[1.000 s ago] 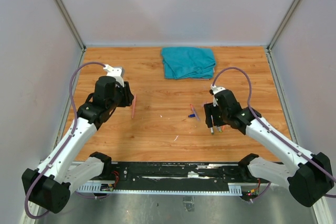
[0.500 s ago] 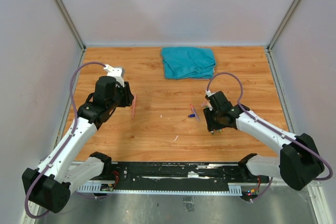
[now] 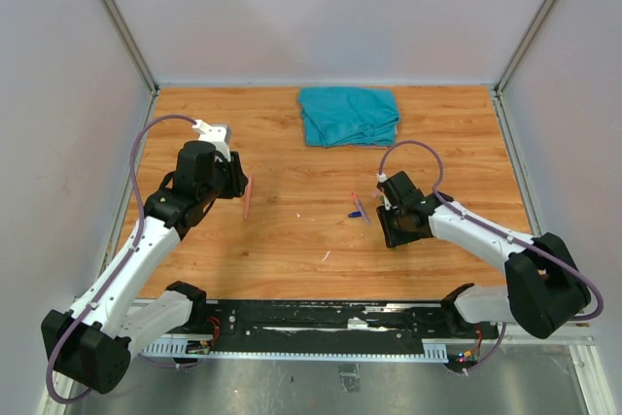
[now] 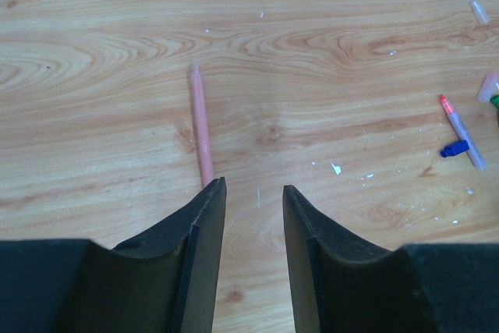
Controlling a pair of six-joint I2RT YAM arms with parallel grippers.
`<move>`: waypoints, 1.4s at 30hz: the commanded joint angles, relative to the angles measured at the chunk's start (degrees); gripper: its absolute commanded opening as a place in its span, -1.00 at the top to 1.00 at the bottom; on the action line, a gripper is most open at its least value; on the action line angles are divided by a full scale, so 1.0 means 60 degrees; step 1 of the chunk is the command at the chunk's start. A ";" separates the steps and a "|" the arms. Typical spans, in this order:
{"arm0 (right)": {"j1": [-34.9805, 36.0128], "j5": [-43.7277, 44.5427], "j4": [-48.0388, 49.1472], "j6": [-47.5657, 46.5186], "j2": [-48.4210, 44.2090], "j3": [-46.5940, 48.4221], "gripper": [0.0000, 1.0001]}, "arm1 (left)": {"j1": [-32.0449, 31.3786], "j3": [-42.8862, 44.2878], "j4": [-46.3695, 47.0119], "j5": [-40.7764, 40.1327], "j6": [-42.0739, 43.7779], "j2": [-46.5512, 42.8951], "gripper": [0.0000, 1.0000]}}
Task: Insert the pens into the pen caps
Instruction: Pick up the pen from the center of the board.
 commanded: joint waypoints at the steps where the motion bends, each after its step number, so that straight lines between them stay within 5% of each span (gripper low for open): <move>1: -0.0094 -0.0033 0.0107 0.0102 0.0227 -0.0078 0.28 | 0.0030 -0.0084 0.0015 -0.0067 0.0140 -0.0005 0.20; 23: -0.0090 0.0340 0.0382 -0.0070 0.1090 -0.0045 0.47 | 0.0031 -0.0076 -0.0010 -0.0206 0.0140 -0.0005 0.21; 31: -0.0098 0.0135 0.0435 -0.0052 0.1067 -0.0078 0.83 | 0.0035 -0.0073 -0.0010 -0.0233 0.0154 -0.0005 0.22; 34: -0.0101 0.0171 0.0407 -0.0050 0.0757 -0.0058 0.98 | 0.0045 -0.0076 -0.0007 -0.0263 0.0154 -0.0030 0.22; 42: -0.0094 -0.0480 0.0527 -0.0188 -0.1376 -0.0137 0.99 | 0.0049 -0.0076 0.0149 -0.0079 0.0008 -0.0645 0.20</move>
